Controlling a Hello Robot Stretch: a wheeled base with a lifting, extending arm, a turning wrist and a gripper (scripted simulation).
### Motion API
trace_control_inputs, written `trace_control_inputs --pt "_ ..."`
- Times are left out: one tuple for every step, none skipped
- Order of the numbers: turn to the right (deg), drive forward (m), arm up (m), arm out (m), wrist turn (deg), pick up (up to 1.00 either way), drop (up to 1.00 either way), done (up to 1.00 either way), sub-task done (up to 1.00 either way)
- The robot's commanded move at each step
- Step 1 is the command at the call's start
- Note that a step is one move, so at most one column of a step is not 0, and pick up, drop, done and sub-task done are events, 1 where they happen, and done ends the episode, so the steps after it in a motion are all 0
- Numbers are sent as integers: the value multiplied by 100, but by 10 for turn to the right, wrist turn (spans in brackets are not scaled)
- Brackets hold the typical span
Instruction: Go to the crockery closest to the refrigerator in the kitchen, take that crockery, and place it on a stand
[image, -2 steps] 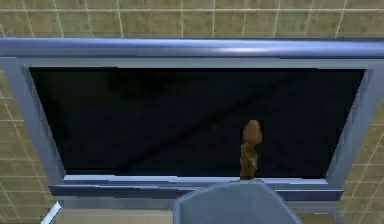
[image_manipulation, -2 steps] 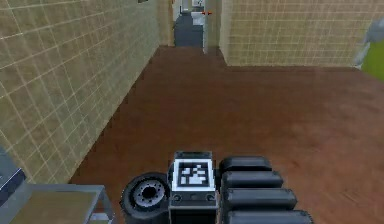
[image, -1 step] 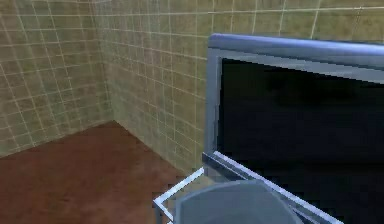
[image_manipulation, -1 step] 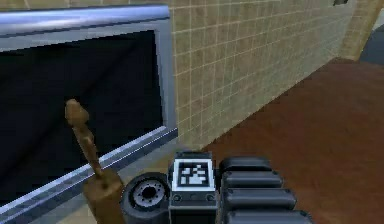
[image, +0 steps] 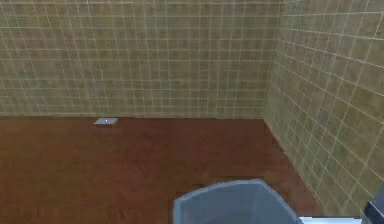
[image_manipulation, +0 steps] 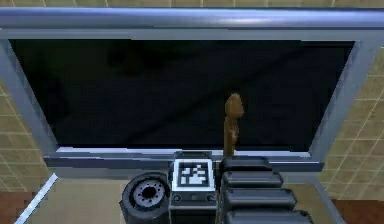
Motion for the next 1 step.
trace_control_inputs --pt "-450 0 0 0 0 0 0 0 0"
